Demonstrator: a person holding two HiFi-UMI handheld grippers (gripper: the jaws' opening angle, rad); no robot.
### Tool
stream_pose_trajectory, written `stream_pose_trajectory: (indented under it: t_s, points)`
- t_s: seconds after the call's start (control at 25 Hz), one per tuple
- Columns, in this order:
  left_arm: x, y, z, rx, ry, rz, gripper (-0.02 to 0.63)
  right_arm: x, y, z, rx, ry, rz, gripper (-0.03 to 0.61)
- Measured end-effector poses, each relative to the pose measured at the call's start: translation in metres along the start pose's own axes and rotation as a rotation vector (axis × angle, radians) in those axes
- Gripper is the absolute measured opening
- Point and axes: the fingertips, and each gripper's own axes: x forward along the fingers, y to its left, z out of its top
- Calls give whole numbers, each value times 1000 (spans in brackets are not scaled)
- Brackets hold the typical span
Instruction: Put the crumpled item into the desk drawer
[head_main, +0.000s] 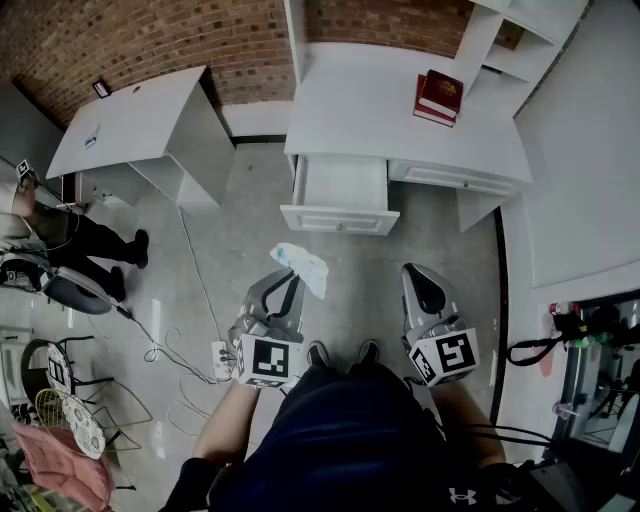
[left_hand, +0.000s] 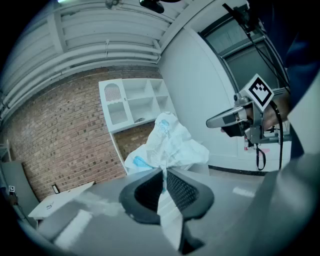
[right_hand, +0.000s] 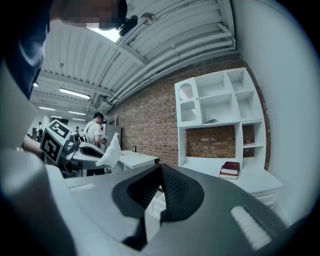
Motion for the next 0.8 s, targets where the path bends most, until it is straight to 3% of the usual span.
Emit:
stream_pose_trajectory:
  t_s: [0.36,0.8]
  points:
    - [-6,10,-10,9,-7,-24,26,4,12,-4,13,7,-26,2]
    - [-13,27,-37,8,-18,-94,26,2,33,-9,23,20,-136,3]
